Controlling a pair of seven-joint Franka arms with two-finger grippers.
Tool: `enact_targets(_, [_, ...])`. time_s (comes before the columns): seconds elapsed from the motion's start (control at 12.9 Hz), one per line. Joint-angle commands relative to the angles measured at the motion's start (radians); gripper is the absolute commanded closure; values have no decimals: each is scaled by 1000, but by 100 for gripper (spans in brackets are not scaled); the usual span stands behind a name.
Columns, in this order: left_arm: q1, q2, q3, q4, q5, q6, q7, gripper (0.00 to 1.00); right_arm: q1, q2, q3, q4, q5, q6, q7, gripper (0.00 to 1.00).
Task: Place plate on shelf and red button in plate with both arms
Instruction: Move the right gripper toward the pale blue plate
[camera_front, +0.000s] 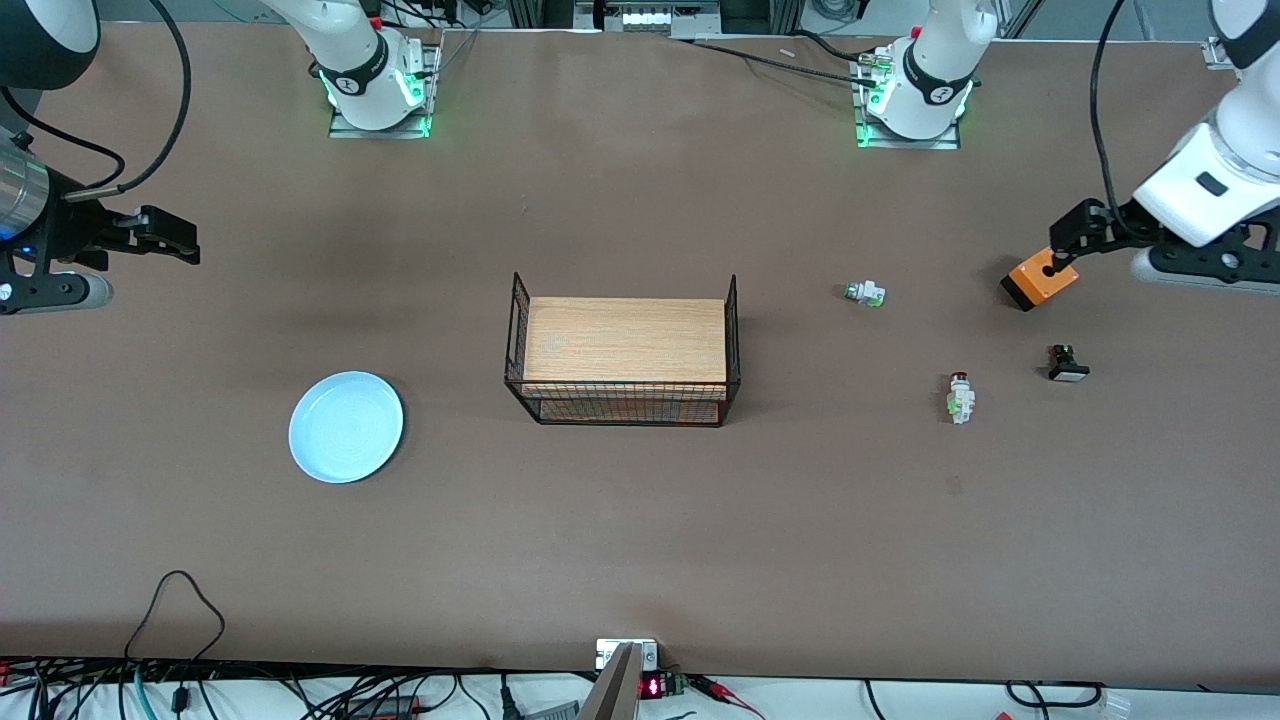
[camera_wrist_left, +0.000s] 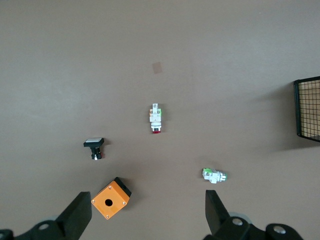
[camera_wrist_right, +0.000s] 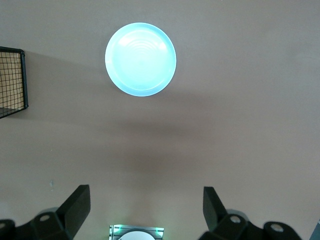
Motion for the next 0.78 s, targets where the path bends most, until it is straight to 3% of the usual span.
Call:
enact_targets(0.0, [13,13,-8,26,19,-8,1,0,-3,13,3,28,1,-6,6,0])
enact_targets(0.7, [14,13,-10,27,20,-10,3,0,-15,43,-4,28,1,25,5,0])
